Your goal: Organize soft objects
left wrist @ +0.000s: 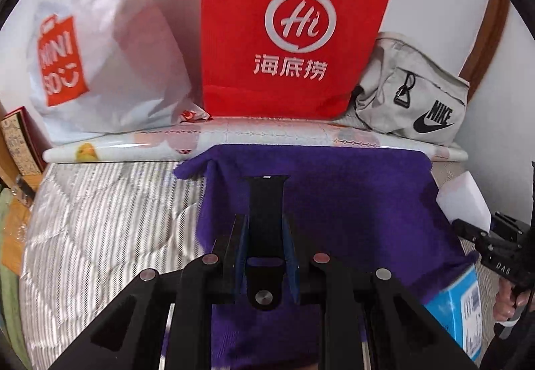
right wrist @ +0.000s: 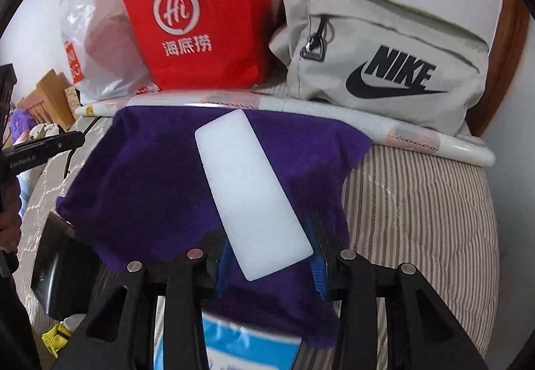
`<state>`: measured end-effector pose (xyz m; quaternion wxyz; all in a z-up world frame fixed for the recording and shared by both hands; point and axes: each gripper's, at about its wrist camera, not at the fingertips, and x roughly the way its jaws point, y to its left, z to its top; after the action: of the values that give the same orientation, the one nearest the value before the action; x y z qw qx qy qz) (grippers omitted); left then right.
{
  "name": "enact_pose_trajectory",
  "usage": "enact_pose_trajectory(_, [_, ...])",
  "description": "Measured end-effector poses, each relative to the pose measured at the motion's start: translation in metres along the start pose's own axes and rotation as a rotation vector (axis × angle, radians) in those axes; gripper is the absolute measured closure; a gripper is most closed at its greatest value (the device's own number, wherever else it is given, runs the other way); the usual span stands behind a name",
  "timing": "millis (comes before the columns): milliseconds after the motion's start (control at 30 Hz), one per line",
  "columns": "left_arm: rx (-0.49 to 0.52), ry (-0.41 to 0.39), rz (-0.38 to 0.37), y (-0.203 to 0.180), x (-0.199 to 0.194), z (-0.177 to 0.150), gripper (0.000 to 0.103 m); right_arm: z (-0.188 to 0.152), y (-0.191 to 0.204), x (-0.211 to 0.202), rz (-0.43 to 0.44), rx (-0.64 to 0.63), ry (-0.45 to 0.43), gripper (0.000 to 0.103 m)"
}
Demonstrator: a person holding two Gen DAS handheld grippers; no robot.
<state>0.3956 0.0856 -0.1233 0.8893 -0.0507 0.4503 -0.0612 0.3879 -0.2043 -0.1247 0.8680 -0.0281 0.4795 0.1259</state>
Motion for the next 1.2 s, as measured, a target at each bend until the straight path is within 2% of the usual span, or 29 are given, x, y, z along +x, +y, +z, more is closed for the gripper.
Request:
enact_pose_trajectory(200, [-0.039,0.082,-0.020,0.006,0.038,0.011,0.083,0.002,-0.008,0.026,-0.006,0.008,0.060,0.063])
enact_pose_trajectory(333, [-0.042,0.092,-0.022,0.008,0.050,0.016,0.083,0.003,-0.011,0.037,-0.012,0.004,0.078,0.063])
enact_pose_trajectory(467, [-0.062,0.135,-0.037,0.013,0.063,0.020,0.083,0.003,-0.013,0.046,-0.012,0.000,0.101,0.063])
enact_pose_trajectory(933, [-0.084,0.194,-0.027,0.015,0.080,0.026,0.083,0.015,-0.006,0.062,-0.029,-0.038,0.130,0.063])
enact_pose_trajectory(1133, [-0.083,0.210,-0.021,0.014,0.084,0.027,0.082,0.017,0.001,0.076,-0.034,-0.089,0.174,0.063])
enact_pose_trajectory(1200, [-0.083,0.219,-0.023,0.016,0.082,0.026,0.079,0.017,-0.001,0.077,-0.022,-0.082,0.174,0.062])
